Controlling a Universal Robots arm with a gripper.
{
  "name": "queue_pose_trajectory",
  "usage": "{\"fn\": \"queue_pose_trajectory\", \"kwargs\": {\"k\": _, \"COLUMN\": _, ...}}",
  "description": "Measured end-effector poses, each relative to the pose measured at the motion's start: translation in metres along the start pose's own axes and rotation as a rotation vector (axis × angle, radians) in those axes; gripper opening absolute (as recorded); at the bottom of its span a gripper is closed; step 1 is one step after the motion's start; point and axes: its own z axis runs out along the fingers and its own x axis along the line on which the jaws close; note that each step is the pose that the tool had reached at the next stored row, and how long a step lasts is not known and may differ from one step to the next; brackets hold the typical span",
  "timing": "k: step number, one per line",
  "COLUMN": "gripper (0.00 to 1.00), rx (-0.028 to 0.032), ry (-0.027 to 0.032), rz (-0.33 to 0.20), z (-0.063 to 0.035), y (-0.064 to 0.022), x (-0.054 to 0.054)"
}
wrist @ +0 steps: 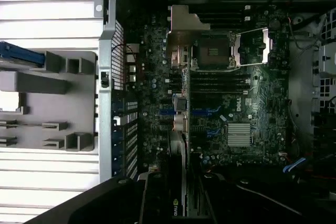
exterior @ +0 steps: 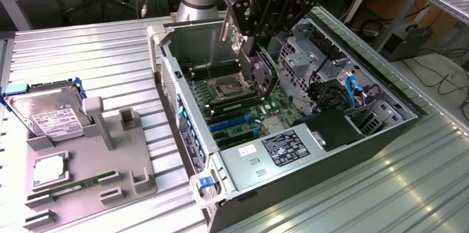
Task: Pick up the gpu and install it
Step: 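Pick up the gpu and move the gpu toward the slot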
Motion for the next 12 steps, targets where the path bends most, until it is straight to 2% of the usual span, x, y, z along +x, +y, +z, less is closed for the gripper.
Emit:
{"fn": "queue_pose_trajectory", "kwargs": {"k": 4, "gripper": 0.26, "rx": 0.0014, "ry": 0.0000, "rz": 0.000, "z": 0.0076, "y": 0.0030, "x": -0.022}}
{"fn": "queue_pose_trajectory", "kwargs": {"k": 6, "gripper": 0.26, "rx": 0.0015, "ry": 0.0000, "rz": 0.000, "z": 0.0116, "y": 0.0028, "x": -0.028}}
{"fn": "queue_pose_trajectory", "kwargs": {"k": 12, "gripper": 0.26, "rx": 0.0014, "ry": 0.0000, "rz": 0.000, "z": 0.0143, "y": 0.0027, "x": -0.030}}
